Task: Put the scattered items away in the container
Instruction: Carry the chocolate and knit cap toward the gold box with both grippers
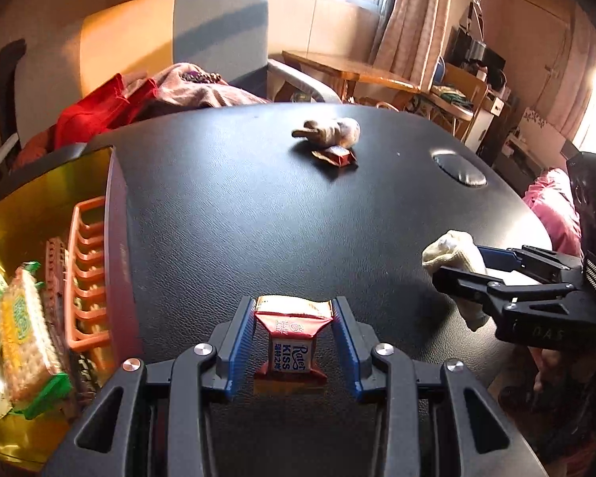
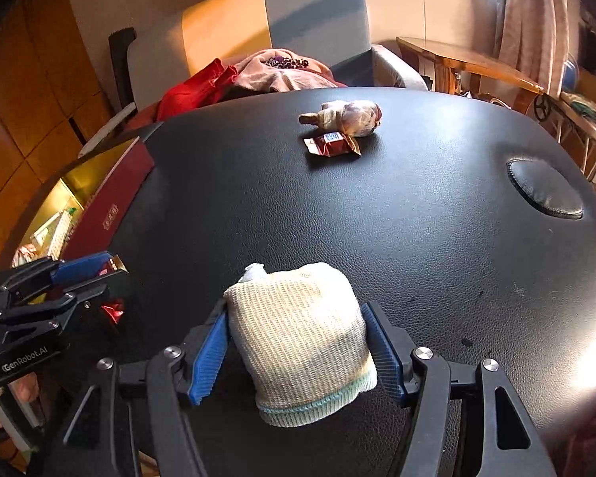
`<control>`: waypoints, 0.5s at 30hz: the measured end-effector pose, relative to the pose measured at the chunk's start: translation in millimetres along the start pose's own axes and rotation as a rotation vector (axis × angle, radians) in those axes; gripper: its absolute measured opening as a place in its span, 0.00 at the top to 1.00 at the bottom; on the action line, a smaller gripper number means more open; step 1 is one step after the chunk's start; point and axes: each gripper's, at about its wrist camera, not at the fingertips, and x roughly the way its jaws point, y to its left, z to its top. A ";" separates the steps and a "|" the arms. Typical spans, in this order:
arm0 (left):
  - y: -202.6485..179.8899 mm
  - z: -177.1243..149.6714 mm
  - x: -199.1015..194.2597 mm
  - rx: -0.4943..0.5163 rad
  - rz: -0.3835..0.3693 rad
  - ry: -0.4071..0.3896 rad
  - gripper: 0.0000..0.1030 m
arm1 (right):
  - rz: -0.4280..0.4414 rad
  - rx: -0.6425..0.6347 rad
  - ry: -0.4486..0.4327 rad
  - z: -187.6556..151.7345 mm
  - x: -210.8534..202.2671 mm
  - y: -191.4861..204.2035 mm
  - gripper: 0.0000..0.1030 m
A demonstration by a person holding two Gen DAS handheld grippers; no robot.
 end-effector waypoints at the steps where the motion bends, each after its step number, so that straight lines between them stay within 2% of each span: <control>1: 1.6 0.7 -2.9 -0.006 0.001 -0.007 0.62 | 0.007 0.002 -0.008 2.1 -2.2 1.6 0.36; 5: 10.9 4.4 -21.3 -0.027 0.018 -0.049 0.62 | 0.041 -0.013 -0.047 15.6 -9.1 16.1 0.36; 8: 22.9 6.2 -38.6 -0.044 0.046 -0.087 0.62 | 0.097 -0.035 -0.066 30.4 -10.2 37.4 0.36; 15: 82.6 0.7 -78.2 -0.176 0.138 -0.153 0.62 | 0.246 -0.117 -0.083 62.2 -5.0 108.2 0.36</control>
